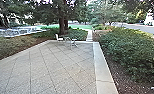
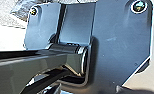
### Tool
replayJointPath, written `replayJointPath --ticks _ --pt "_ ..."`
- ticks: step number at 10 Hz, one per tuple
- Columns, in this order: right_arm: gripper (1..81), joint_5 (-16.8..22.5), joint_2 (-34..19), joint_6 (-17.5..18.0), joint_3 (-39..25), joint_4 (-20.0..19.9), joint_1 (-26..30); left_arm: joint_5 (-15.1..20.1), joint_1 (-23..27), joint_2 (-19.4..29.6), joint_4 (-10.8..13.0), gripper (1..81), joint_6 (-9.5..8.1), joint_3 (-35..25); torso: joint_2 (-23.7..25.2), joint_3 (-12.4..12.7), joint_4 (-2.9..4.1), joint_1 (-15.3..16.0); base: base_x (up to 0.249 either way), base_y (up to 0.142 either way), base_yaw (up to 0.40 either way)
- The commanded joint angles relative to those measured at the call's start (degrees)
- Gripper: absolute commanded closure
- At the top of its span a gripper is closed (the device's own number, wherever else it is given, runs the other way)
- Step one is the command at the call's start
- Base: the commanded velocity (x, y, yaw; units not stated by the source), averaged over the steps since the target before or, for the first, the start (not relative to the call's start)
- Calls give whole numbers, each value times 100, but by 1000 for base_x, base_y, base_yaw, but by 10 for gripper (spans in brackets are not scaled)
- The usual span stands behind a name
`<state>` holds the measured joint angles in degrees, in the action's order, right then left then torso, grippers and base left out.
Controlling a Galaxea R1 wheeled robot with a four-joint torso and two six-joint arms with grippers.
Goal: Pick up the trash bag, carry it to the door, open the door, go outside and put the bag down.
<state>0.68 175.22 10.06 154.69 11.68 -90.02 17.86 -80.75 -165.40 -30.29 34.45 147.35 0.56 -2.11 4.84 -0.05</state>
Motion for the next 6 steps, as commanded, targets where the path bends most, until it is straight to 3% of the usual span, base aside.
replayJointPath --ticks 1,3,5,6 --pt "10 301 69 5 -89 -25 234 -167 -155 -220 199 10 167 144 0 282 0 5 0 0 0" --pt "10 292 78 14 -98 -16 225 -538 -349 -521 138 10 158 435 0 127 0 5 0 0 0" --pt "10 292 78 -48 -106 19 252 -1030 -446 -811 76 10 88 778 6 221 0 5 0 0 0" --pt "10 292 86 -57 -106 27 251 -1232 -464 -925 -135 10 71 980 9 218 0 5 0 0 0"
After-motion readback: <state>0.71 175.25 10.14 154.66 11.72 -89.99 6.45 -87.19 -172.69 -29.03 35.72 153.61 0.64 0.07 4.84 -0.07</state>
